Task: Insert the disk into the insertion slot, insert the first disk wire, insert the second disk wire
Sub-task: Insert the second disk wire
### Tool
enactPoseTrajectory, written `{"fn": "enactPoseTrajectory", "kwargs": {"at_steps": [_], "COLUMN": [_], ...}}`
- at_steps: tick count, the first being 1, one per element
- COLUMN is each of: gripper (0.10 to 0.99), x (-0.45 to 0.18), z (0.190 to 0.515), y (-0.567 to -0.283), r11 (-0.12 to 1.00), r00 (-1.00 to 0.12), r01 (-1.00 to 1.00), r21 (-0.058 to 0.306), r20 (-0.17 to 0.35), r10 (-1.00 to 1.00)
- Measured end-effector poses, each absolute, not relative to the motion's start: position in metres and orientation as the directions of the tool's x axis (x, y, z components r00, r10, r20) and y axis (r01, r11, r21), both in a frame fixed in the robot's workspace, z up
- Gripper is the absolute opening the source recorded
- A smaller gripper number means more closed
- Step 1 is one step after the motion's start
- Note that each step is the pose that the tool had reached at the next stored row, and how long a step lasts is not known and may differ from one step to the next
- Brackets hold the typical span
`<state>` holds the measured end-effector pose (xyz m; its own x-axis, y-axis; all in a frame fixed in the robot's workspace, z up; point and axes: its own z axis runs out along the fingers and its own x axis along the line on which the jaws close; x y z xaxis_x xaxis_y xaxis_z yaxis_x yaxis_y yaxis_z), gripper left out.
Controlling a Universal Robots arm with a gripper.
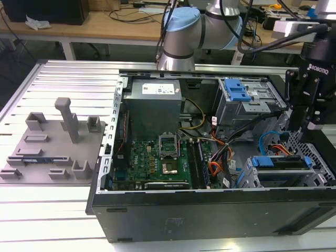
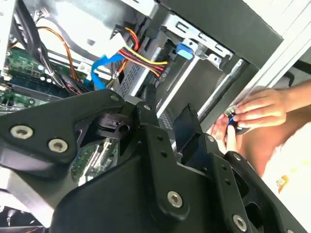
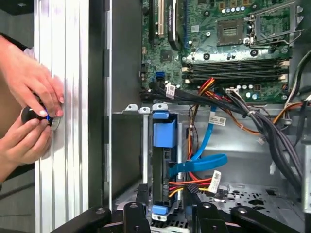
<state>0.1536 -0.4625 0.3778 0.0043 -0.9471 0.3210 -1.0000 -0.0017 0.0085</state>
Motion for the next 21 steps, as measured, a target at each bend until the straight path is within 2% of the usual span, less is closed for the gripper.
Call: {"fn": "enactPoseTrajectory", "kwargs": {"at_steps": [4,7,14,16,17,21], "gripper": [0.424,0.424,0.424,0.404,0.333,0.333], "x": [0.144,0.135,0.13,0.127,0.126,0.123], "z": [0.378,0.378,0.375,0.375,0.375,0.373], "y": [-0.454,-0.453,-0.452,-0.452,-0.452,-0.452], "r11": [-0.002,-0.002,-0.028,-0.03,-0.03,-0.031], "r00": [0.005,0.004,0.016,0.018,0.018,0.019], "r01": [-1.0,-1.0,-0.999,-0.999,-0.999,-0.999], "r21": [0.009,0.004,-0.024,-0.024,-0.024,-0.024], "r20": [0.338,0.377,0.396,0.398,0.398,0.4], "r10": [-0.941,-0.926,-0.918,-0.917,-0.917,-0.916]}}
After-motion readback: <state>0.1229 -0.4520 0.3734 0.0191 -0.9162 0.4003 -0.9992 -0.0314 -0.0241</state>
